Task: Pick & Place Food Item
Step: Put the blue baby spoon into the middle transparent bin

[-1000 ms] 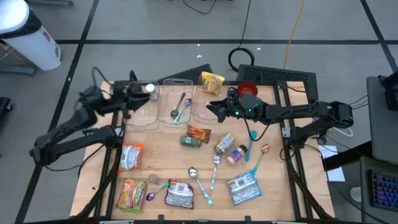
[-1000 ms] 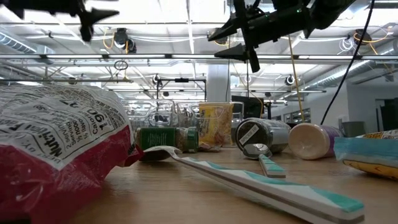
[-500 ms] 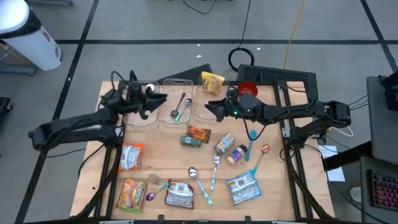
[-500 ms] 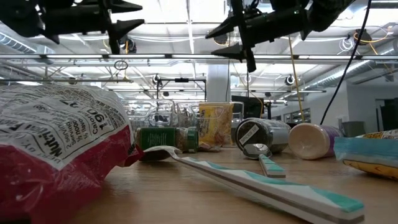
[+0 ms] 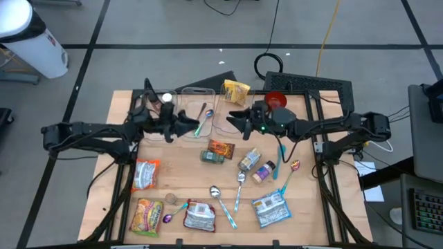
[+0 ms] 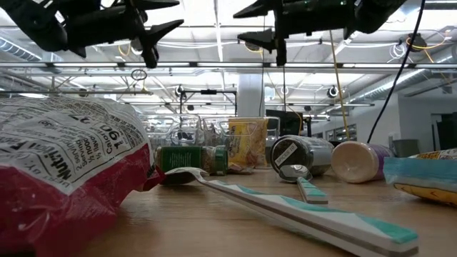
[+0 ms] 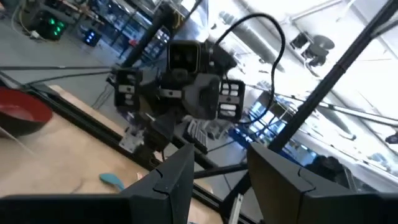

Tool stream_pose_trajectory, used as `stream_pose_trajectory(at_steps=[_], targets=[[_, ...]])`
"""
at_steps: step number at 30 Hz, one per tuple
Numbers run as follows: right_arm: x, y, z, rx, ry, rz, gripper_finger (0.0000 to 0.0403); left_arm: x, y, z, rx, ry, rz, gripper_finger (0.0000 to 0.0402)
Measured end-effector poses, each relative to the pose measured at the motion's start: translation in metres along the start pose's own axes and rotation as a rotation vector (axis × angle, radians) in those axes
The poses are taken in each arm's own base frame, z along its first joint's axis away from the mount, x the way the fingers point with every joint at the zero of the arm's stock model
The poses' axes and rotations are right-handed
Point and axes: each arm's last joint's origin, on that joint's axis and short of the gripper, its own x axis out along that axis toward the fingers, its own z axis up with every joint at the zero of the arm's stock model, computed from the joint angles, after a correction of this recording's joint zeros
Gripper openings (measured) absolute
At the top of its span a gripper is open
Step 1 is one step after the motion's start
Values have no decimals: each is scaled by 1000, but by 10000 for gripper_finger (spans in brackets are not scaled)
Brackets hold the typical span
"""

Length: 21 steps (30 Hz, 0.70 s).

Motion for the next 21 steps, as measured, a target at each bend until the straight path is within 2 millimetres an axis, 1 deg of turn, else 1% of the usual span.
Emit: stream_pose_trajectory(at_steps=[3,6,10,15,18,21], targets=[[-1,6,2,-3,-29,36,196,10,-9,-1,28,7,-31,154],[-1,11,3,-34,-59,70,196,25,-21,4,96,18,-77,154],[-3,18,3,-95,-64,119,196,48,-32,10,188,100,-69,154],[-8,22,1,-121,21,166,196,72,-35,10,256,277,-2,154],[-16,26,-1,-146,96,147,196,82,-32,9,256,324,18,154],[-28,31,0,-177,208,111,196,88,-29,7,253,332,24,154]])
